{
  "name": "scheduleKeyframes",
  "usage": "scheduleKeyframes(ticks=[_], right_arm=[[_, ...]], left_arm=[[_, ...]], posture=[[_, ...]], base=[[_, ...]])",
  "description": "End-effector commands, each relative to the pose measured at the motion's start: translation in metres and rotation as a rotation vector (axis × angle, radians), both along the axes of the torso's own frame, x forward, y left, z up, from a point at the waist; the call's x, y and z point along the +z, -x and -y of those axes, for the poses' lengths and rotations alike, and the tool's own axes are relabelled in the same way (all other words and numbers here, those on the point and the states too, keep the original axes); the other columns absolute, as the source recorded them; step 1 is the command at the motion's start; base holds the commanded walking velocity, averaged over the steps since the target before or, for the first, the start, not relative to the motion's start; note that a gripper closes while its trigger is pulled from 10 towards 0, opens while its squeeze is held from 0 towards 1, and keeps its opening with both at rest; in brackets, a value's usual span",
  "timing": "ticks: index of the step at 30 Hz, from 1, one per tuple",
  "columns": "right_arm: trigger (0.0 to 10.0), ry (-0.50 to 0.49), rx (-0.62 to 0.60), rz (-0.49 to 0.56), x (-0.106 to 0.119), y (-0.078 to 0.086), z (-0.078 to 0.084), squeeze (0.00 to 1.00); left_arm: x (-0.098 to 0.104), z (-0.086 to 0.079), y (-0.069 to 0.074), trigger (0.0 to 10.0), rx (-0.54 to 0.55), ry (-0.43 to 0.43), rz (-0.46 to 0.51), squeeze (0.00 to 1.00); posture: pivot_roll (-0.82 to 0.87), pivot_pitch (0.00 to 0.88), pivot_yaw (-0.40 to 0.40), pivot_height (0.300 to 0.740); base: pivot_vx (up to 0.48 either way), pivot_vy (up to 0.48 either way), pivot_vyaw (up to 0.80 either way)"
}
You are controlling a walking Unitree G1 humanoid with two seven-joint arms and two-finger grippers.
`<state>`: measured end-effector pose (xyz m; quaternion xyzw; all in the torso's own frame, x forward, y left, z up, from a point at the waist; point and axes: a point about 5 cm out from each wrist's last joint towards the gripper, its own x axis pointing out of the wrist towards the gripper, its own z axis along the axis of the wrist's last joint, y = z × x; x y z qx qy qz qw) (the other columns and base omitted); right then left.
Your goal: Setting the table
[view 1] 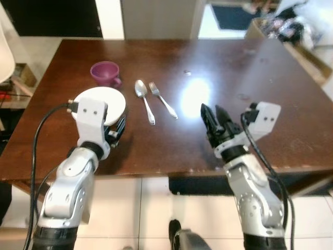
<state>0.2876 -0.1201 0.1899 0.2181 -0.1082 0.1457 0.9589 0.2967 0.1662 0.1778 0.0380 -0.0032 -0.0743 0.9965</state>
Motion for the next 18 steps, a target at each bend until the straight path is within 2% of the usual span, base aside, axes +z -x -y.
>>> scheduleKeyframes(ticks=[1,18], right_arm=[[10.0,-0.008,0.011,-0.001,0.0001,0.0007,-0.0012,0.0],[10.0,-0.039,0.03,0.012,0.0035,0.0012,-0.0022,0.0]], left_arm=[[-0.0036,-0.0018,0.0008,10.0,0.006,-0.001,-0.015,0.0],[-0.004,-0.0012,0.0007,10.0,0.008,0.001,-0.013,0.0]], posture=[[-0.09,0.051,0.076,0.74],[-0.09,0.051,0.075,0.74]], base=[[-0.428,0.0,0.0],[-0.41,0.0,0.0]])
